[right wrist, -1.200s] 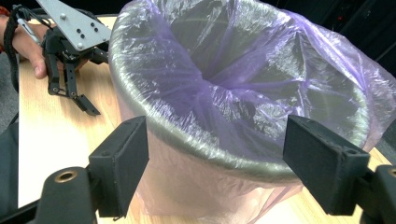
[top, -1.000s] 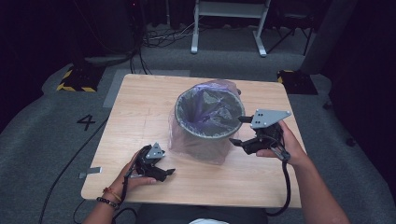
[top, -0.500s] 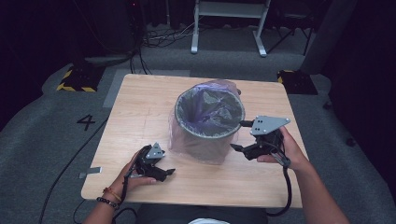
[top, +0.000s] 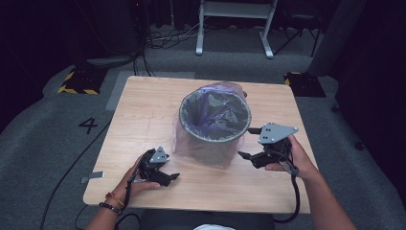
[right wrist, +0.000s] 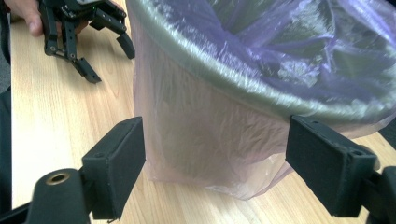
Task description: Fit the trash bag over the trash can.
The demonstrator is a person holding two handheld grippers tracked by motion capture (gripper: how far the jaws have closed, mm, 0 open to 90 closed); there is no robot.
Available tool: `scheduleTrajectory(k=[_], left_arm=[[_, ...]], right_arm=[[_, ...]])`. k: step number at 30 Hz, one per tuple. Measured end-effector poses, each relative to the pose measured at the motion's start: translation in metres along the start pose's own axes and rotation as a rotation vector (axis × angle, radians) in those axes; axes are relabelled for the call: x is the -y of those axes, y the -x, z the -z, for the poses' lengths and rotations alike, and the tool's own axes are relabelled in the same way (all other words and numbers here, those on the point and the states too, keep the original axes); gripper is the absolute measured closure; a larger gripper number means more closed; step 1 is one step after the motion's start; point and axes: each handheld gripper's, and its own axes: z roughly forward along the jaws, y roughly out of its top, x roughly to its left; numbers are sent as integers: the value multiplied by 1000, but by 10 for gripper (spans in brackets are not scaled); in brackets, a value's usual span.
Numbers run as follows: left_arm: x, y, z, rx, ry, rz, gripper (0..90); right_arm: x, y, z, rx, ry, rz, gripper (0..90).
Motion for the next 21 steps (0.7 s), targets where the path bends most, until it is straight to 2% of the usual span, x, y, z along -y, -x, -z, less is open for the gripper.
scheduleTrajectory(k=[12,21], left_arm=[[0,0,0,0,0,0,155],[0,0,0,0,0,0,155]], right_arm=[[12,-3,-7,-1,-35,-3,202],[26,-5,-15,1,-84,-10,203]])
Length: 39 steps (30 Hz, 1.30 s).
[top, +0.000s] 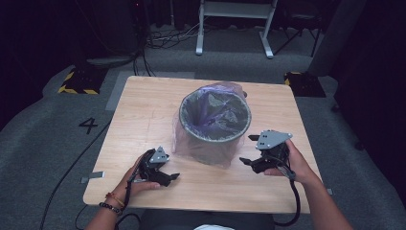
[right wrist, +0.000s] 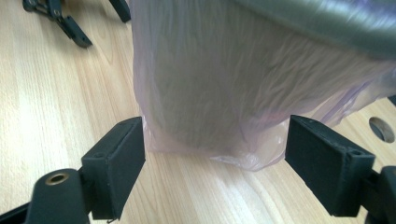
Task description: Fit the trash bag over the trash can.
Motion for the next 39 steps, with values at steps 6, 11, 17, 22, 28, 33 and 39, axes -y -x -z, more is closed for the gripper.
scheduleTrajectory(k=[6,11,17,22,28,33,39], left_arm=[[0,0,0,0,0,0,155],[0,0,0,0,0,0,155],[0,0,0,0,0,0,156],[0,0,0,0,0,0,156],[0,0,0,0,0,0,155],[0,0,0,0,0,0,155],[0,0,0,0,0,0,155]], right_arm=[[8,0,-7,0,-25,-12,203],[16,0,-12,-1,-43,-22,201],[29,-1,-20,3,-76,-34,201],[39,0,-25,-7,-94,-59,201],[50,1,-27,-12,-110,-86,200],[62,1,-30,-15,-125,-111,200],[71,1,-34,-12,-142,-120,200]])
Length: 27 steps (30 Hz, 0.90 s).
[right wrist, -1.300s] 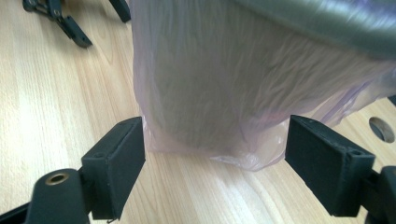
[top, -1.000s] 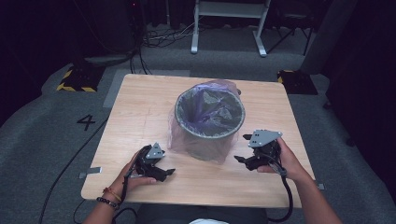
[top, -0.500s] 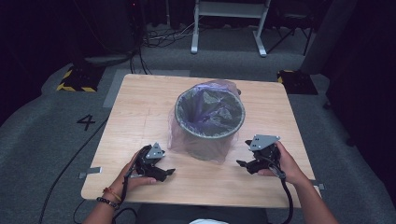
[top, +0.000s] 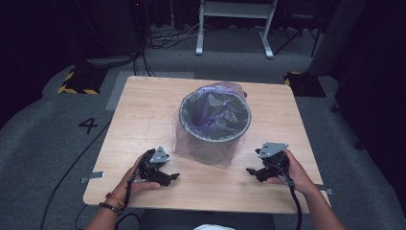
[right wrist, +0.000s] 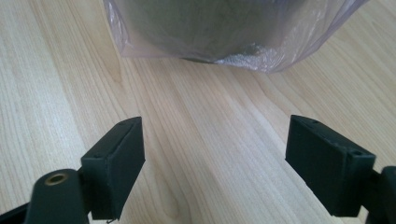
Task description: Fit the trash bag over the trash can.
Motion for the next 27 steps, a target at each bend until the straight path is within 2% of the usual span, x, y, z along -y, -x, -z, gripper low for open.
scheduleTrajectory(k=[5,7,11,20,27], left_arm=[[0,0,0,0,0,0,155],[0,0,0,0,0,0,155],[0,0,0,0,0,0,155],[0,0,0,-2,1,2,155],[0,0,0,-2,0,2,155]], right_arm=[[5,1,-3,4,-7,-2,200],[8,0,-4,20,-20,-2,200],[18,0,-8,11,-28,-11,200],[34,1,-11,11,-40,-55,199],[45,3,-9,22,-13,-103,188]])
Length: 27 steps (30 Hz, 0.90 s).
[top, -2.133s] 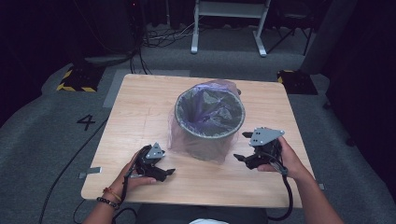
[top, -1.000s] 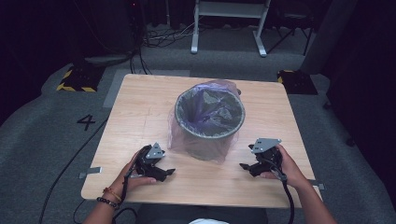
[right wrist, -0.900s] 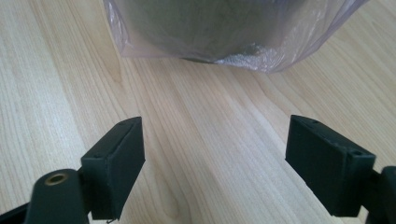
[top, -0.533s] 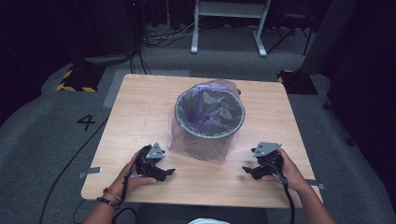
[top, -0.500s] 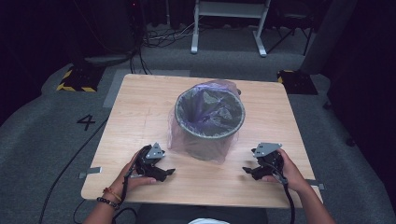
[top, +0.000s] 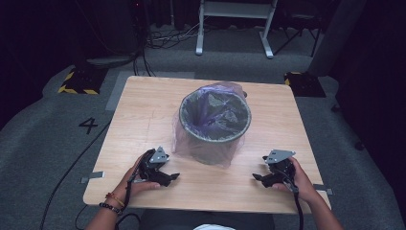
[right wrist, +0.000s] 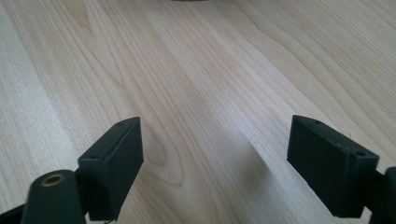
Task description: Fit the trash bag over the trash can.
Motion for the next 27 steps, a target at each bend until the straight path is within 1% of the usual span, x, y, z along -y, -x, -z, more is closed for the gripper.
scheduleTrajectory(k=[4,5,8,13,17,19,23,27], left_arm=[[0,0,0,0,0,0,155],[0,0,0,0,0,0,155],[0,0,0,0,0,0,155],[0,0,0,0,0,0,155],[0,0,0,0,0,-1,155],[0,0,0,0,0,0,155],[0,0,0,0,0,0,155],[0,0,0,0,0,0,155]], right_arm=[[6,2,2,4,18,-17,187],[7,3,3,5,24,-29,188],[11,5,4,8,30,-34,187],[19,7,7,14,42,-57,188],[27,10,9,9,51,-76,188],[33,13,10,8,56,-100,184],[39,16,13,17,70,-126,180],[47,21,15,33,94,-175,168]])
